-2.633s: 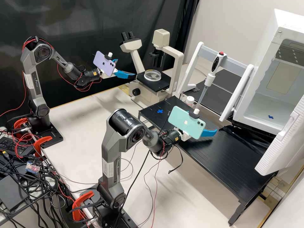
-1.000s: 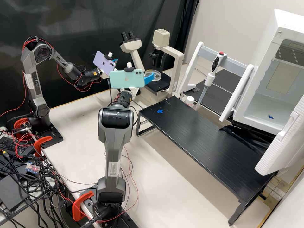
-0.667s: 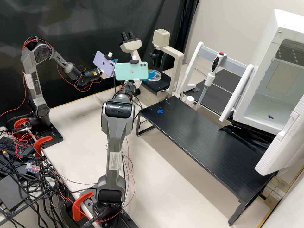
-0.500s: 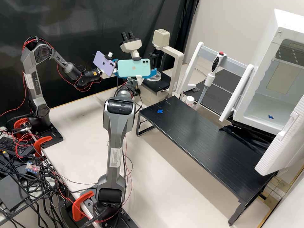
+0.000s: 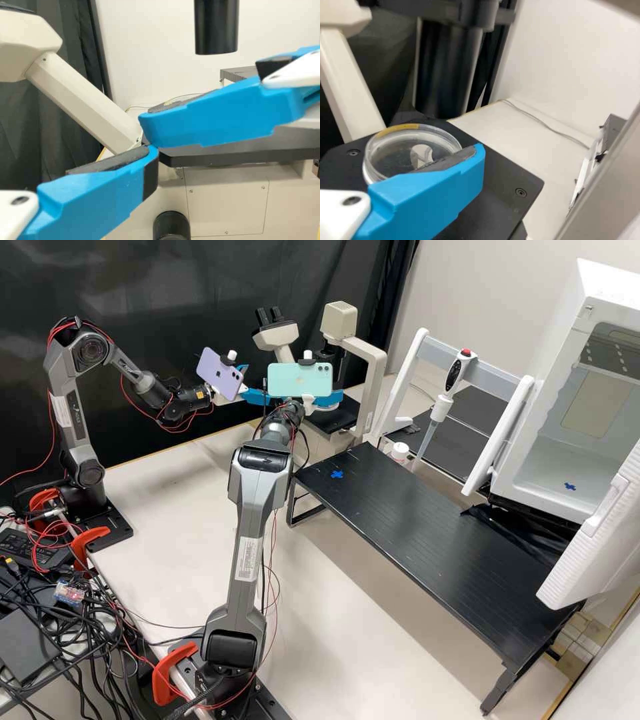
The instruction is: Move the petri dish to the bench
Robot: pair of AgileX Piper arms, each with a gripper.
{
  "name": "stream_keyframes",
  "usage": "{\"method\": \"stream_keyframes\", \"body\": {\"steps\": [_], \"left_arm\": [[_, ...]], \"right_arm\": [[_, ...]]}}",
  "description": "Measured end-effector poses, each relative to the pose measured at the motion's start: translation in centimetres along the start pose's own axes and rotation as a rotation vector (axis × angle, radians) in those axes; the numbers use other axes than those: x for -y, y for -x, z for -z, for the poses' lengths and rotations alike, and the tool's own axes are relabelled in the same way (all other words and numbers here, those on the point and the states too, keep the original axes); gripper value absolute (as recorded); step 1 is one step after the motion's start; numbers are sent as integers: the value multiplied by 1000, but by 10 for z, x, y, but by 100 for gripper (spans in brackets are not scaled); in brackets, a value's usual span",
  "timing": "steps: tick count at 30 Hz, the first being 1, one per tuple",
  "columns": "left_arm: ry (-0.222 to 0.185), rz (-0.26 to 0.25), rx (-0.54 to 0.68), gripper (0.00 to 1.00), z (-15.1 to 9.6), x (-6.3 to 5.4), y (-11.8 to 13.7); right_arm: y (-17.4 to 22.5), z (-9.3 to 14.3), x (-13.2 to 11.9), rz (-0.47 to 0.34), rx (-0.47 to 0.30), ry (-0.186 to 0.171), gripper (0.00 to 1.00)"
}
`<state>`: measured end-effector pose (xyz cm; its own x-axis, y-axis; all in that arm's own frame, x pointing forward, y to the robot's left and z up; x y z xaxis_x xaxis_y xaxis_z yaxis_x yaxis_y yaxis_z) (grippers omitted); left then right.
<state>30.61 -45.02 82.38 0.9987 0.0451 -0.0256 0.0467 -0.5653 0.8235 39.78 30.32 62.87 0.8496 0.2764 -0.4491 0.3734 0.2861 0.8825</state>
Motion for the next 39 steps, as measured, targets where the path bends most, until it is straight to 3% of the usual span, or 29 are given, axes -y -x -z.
{"method": "stream_keyframes", "body": {"steps": [3,10,18,19,23,32,39], "left_arm": [[0,0,0,100,0,0,0],[0,0,0,100,0,0,0],[0,0,0,100,0,0,0],[0,0,0,100,0,0,0],[0,0,0,100,0,0,0],[0,0,0,100,0,0,0],[0,0,0,100,0,0,0]], "right_arm": [[-7,-5,0,-3,6,-7,100],[-15,-16,6,30,23,-88,100],[-18,-16,7,26,23,-90,100],[-18,-16,7,25,22,-88,0],[-19,-19,6,23,33,-69,0],[-20,-21,4,18,54,-87,0],[-20,-21,4,19,58,-80,0]]}}
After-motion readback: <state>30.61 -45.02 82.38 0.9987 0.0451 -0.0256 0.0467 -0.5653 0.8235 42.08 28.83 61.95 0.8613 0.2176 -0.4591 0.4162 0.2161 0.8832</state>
